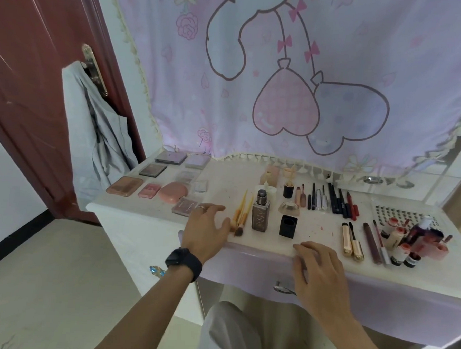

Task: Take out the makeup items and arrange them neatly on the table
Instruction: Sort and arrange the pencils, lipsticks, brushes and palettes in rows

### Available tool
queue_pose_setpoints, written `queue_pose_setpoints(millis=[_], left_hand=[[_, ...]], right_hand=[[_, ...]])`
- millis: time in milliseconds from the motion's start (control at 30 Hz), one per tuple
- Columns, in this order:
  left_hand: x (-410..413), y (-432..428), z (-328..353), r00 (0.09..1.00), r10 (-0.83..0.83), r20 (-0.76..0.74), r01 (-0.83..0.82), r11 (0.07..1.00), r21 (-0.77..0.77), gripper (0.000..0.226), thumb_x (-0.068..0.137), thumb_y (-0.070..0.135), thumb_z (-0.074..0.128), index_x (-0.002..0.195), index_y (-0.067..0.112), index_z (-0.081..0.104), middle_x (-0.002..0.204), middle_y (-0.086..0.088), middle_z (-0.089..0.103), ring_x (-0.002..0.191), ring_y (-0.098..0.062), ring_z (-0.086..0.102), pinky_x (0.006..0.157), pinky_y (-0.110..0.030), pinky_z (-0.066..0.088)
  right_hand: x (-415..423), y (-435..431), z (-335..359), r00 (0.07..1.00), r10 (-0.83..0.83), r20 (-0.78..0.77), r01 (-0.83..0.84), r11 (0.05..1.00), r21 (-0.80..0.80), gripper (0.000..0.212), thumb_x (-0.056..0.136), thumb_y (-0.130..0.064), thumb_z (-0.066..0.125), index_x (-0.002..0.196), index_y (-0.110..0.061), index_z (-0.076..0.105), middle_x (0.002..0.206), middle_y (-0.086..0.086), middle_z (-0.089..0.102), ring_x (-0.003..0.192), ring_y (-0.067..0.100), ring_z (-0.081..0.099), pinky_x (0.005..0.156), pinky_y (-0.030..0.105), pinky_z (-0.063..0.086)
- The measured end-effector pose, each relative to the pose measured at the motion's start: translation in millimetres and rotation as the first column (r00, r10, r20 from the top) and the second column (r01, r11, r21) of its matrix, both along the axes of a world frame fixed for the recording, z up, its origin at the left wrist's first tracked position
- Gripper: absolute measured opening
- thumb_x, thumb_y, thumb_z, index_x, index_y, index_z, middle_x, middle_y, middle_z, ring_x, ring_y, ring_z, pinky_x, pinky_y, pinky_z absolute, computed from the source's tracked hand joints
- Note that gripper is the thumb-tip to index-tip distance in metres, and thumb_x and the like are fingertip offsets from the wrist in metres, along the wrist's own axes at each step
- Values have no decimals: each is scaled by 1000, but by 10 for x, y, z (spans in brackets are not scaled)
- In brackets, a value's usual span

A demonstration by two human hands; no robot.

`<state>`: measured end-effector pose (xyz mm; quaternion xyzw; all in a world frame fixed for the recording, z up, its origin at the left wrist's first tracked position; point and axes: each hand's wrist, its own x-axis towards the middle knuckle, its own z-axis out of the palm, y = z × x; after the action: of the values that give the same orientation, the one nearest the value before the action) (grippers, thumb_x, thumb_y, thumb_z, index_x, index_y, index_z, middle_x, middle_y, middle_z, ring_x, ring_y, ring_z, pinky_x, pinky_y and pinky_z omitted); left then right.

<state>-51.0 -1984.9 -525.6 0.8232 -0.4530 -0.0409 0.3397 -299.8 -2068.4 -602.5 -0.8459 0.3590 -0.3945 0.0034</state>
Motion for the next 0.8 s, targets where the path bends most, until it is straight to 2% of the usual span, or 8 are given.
queue_pose_setpoints(millis=[100,200,300,467,567,633,700,800], left_hand=[[290,118,-9,986,155,53,-156,987,20,45,92,36,62,134,21,57,137,-12,51,128,-31,42,103,-40,41],[469,153,-30,953,291,87,-298,951,82,54,91,41,61,140,23,49,139,-18,45,130,-35,36,104,-45,37],[568,130,-87,942,327,81,-335,932,140,55,90,45,58,141,29,46,144,-17,42,136,-34,31,108,-45,33],[663,87,-170,943,329,52,-333,923,193,48,90,49,50,135,33,52,137,-8,53,130,-31,39,106,-44,33],[676,78,-207,936,342,82,-351,925,148,45,92,51,50,132,32,56,133,-7,57,125,-30,43,103,-42,34],[683,112,-220,942,333,45,-335,937,94,47,91,54,54,131,30,58,129,-7,61,122,-30,46,101,-41,38],[676,184,-227,954,296,-53,-295,955,26,55,87,56,62,133,27,57,123,-7,64,119,-29,49,98,-40,44],[566,318,-210,947,214,-238,-255,954,-156,58,81,52,73,131,27,55,117,0,65,113,-20,58,90,-31,47]], right_hand=[[89,67,26,995,80,-53,-83,995,-50,31,93,-27,52,108,-8,72,111,6,66,104,25,60,85,40,55],[315,92,73,987,129,-101,-134,990,-50,28,93,-23,61,115,-10,72,117,5,67,109,25,60,90,38,54],[518,102,52,977,149,-152,-158,986,-52,32,93,-24,69,121,-11,72,122,5,69,113,26,62,95,41,54],[558,47,-121,982,142,-122,-159,976,-148,35,97,-30,63,124,-11,71,126,8,69,115,29,63,96,44,54],[553,33,-186,984,146,-101,-164,965,-207,35,97,-30,63,124,-10,72,126,9,69,112,29,64,96,43,54],[565,31,-194,985,149,-89,-164,966,-198,35,98,-30,60,124,-9,72,126,9,69,111,29,65,96,43,54],[569,21,-195,985,156,-75,-167,969,-184,36,99,-31,58,123,-9,72,126,8,70,111,29,65,96,43,53],[565,36,-151,984,170,-52,-176,972,-155,35,97,-30,61,121,-9,73,124,6,70,111,27,64,95,42,54]])
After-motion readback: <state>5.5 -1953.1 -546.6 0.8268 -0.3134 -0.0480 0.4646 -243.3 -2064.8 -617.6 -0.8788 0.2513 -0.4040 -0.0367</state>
